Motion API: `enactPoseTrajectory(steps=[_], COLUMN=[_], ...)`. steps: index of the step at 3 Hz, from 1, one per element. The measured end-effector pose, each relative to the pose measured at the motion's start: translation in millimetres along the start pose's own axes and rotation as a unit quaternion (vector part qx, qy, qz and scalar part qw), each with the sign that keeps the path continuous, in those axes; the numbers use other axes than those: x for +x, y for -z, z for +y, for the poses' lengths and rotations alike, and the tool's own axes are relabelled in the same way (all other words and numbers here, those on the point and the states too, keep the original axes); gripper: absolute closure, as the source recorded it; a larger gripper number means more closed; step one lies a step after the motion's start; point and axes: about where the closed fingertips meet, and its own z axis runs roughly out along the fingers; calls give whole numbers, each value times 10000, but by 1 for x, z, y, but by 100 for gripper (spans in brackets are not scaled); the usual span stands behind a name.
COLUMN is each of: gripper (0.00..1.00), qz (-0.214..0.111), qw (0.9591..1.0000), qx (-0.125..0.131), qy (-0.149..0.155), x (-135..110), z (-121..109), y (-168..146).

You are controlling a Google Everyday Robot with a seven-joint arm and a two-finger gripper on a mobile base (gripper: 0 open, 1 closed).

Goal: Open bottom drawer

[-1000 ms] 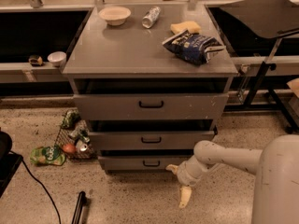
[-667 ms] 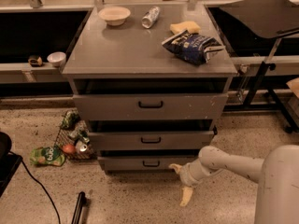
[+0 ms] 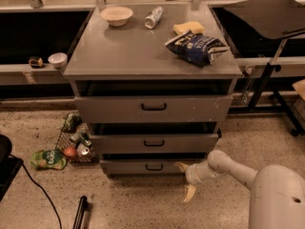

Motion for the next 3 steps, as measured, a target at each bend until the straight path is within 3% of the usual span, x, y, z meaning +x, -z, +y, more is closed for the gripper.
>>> enactPoseTrajectory(steps=[2,3], gripper=[0,0], qz=[81,333], qw=[9999,9974], qx=[87,359], qy=[122,532], x=[7,12], z=[-4,-12], y=[-7,-6])
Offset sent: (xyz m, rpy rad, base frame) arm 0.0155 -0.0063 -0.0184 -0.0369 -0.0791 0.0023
